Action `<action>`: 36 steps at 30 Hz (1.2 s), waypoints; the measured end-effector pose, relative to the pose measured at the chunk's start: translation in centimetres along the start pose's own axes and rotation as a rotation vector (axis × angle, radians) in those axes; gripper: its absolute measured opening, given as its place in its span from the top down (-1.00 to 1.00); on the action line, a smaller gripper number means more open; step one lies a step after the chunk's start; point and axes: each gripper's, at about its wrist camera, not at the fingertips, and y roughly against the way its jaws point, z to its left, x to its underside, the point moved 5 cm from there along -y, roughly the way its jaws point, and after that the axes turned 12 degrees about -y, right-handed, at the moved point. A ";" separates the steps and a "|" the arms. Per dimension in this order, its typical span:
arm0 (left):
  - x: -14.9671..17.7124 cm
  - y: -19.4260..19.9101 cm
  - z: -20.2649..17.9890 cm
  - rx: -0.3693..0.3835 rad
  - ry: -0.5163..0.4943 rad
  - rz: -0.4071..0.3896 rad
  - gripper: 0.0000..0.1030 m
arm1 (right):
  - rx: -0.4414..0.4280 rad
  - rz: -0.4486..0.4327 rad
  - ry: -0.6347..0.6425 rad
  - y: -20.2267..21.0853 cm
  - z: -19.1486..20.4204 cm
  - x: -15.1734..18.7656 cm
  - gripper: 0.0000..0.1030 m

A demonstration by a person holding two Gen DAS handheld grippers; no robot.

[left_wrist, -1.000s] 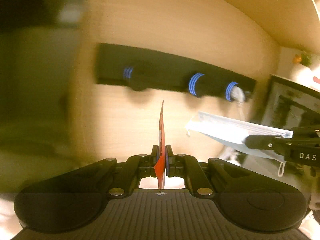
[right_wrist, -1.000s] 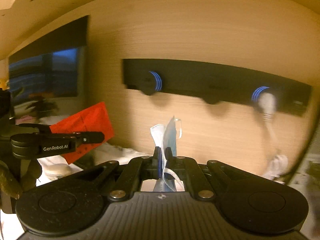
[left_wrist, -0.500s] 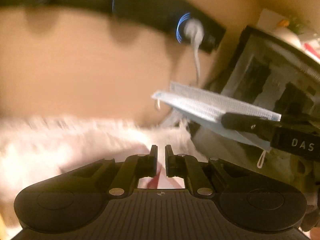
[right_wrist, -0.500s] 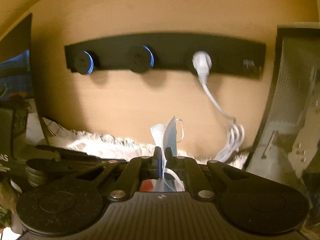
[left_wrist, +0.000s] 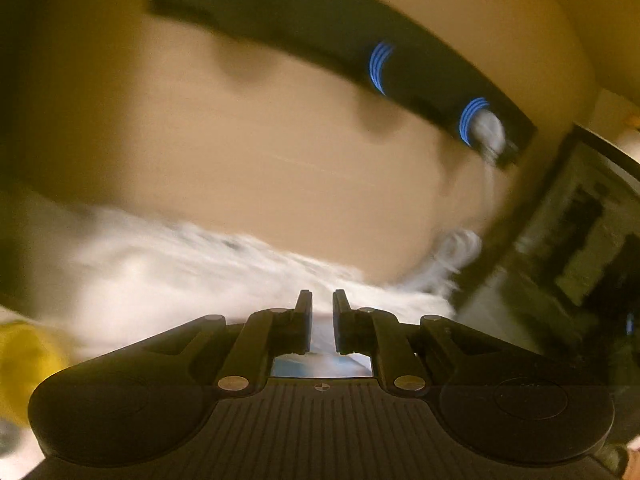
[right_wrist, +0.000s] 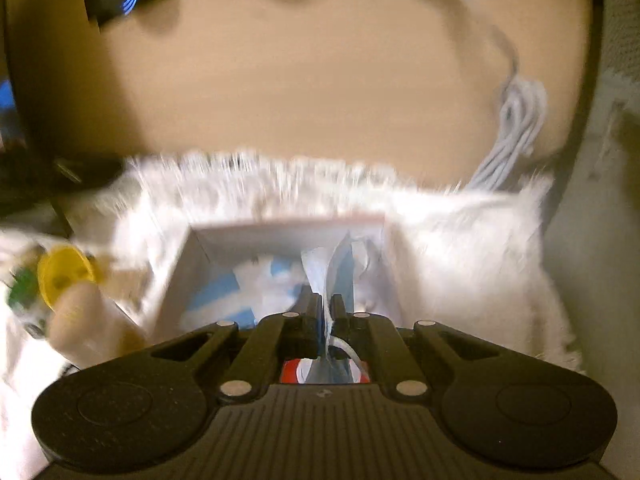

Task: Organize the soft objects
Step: 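Place the face mask into the pink box with the right tool while the left tool releases the red card, then grasp the black hair tie with the left tool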

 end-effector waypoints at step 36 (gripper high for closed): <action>16.1 3.9 12.0 -0.126 -0.227 0.408 0.62 | -0.072 -0.109 0.272 9.0 11.2 6.6 -0.19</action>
